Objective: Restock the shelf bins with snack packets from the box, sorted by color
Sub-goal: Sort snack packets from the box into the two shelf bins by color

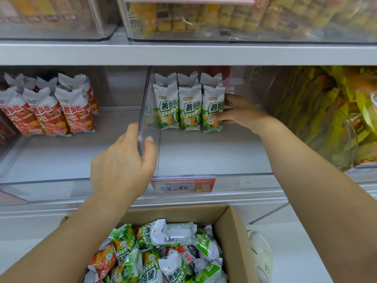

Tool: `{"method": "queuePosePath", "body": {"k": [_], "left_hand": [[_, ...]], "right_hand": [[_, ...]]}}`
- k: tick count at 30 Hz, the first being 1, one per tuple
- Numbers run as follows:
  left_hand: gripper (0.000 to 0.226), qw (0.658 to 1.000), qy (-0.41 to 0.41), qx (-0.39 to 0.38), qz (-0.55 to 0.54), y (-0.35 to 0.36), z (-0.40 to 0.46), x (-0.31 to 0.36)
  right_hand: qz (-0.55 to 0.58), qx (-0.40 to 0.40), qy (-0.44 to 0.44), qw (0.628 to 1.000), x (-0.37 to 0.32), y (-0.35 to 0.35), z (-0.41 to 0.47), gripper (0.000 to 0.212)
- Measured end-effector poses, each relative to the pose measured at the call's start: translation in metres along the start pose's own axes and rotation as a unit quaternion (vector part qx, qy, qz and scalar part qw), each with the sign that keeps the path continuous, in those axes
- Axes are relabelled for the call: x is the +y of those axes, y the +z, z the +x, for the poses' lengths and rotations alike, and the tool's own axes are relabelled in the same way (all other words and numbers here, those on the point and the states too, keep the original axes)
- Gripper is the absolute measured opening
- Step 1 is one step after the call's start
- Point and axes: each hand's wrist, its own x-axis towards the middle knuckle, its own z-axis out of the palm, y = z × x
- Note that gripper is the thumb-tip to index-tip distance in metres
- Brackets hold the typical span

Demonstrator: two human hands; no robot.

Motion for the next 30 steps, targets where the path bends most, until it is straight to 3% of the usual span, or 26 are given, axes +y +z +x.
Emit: {"method": "queuePosePath", "body": {"k": [5, 11, 15, 18, 22, 25, 27, 30], "left_hand": [[0.023, 1.0, -0.007, -0.001, 0.005, 0.0, 0.001, 0.001], [0.024, 1.0, -0.009, -0.001, 0.0, -0.001, 0.0, 0.001], [0.032, 1.0, -0.002, 0.001, -0.002, -0.001, 0.001, 0.0], [0.027, 1.0, -0.014, -0.01, -0.008, -0.001, 0.001, 0.001], [0.027, 1.0, -0.02, -0.022, -0.004, -0.006, -0.001, 0.002], [0.035, 0.999, -0.022, -0.047, -0.013, -0.013, -0.007, 0.002], [0.046, 0.997, -0.019, -0.076, -0.016, -0.017, -0.011, -0.002], [0.057, 0.995, 0.055, -0.048, -0.071, -0.022, -0.037, -0.013]], "right_hand": [[-0.085, 0.007, -0.001, 0.996, 0.005, 0.002, 0.002, 0.039], [-0.223, 0.039, -0.016, 0.974, 0.006, 0.011, 0.001, 0.052], [-0.288, -0.024, 0.062, 0.955, -0.01, 0.005, -0.012, 0.059], [-0.382, -0.005, 0.102, 0.919, -0.023, 0.002, -0.035, 0.071], [-0.413, 0.101, 0.035, 0.905, -0.039, 0.014, -0.09, 0.057], [-0.33, 0.198, -0.042, 0.922, -0.04, 0.045, -0.145, 0.041], [-0.305, 0.191, -0.077, 0.93, -0.036, 0.081, -0.188, 0.032], [-0.396, 0.146, -0.15, 0.894, -0.012, 0.129, -0.244, 0.034]]}}
